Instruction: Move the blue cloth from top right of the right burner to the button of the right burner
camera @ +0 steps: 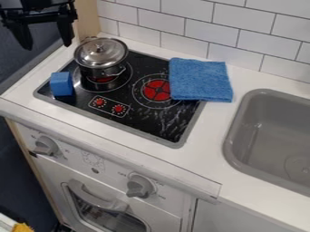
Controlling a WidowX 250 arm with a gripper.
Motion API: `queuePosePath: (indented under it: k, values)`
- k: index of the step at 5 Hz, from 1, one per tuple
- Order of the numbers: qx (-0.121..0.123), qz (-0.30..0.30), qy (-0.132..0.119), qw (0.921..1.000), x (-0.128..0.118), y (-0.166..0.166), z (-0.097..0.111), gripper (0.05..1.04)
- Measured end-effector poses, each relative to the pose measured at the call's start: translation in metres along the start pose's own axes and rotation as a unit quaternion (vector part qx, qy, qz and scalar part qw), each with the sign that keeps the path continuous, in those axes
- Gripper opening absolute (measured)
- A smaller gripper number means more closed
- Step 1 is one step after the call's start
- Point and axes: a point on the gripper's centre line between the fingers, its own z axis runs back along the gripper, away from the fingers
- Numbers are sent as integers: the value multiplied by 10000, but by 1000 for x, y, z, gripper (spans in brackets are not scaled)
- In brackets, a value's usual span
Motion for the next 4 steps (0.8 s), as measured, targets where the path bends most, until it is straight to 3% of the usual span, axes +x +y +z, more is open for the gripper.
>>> queuePosePath:
  k: [1,2,3,4]
  values:
    - [32,13,189,9998,-4,1,-12,1000]
    - [271,-288,162,9991,-6,-22,-12,1000]
    - [298,-799,92,9963,-11,-55,-9,1000]
    - [104,-1257,66,9920,-17,-86,-4,999]
